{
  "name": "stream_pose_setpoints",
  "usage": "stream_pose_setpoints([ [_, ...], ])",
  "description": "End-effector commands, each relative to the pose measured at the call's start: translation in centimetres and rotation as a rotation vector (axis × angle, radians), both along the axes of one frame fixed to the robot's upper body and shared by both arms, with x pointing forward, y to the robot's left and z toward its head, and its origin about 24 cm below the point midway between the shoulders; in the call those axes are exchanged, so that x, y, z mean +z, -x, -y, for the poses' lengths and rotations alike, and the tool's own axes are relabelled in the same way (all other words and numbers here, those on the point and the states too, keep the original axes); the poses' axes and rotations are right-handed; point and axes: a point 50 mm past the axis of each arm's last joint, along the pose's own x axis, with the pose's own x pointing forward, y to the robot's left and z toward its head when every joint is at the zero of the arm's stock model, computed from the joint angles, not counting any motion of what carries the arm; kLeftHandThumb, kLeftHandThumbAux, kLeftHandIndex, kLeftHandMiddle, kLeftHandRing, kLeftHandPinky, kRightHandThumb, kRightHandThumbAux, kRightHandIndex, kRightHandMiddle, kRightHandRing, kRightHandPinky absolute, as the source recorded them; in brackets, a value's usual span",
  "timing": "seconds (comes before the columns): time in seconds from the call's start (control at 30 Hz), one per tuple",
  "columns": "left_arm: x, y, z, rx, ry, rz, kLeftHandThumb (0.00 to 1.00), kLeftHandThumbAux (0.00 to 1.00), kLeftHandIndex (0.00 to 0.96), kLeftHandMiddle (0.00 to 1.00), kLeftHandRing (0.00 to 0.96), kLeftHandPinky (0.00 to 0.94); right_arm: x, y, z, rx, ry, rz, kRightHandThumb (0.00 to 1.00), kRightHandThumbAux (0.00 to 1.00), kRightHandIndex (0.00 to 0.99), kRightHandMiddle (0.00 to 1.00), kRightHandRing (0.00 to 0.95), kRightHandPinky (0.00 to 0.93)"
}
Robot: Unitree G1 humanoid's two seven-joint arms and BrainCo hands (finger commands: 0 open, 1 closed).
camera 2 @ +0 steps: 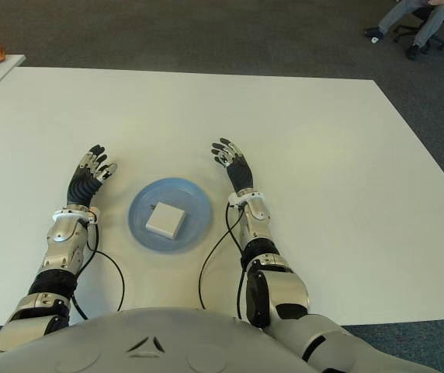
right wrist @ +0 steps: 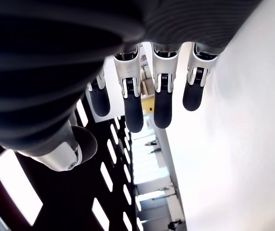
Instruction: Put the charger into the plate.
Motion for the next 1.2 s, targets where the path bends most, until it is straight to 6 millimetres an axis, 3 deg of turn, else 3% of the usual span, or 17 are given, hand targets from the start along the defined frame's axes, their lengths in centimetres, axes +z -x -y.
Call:
stream_pose_setpoints([
  [0.03, -2.7, 2.1, 0.8, -0.001, 0.018, -0.157, 0.000, 0.643, 0.000, 0.000, 0.000, 0.000, -3.3, 2.5, 0.4, -0.018, -0.023, -0.179, 0.000, 0.584, 0.148, 0.246, 0.205, 0.174],
  [0.63, -3.1, 3.3, 2.5, 0.027, -0.008, -0.125, 0.000, 0.706, 0.000, 0.000, 0.000, 0.003, -3.4, 2.5, 0.8, -0.017, -0.037, -0.186, 0.000, 0.589, 0.130, 0.209, 0.175, 0.159],
  [1.2, -3.0, 3.3, 3.2, 0.031, -0.021, -0.122, 0.000, 0.653, 0.000, 0.000, 0.000, 0.000, -3.3, 2.6, 1.0, -0.045, -0.044, -0.180, 0.000, 0.603, 0.126, 0.169, 0.140, 0.160],
])
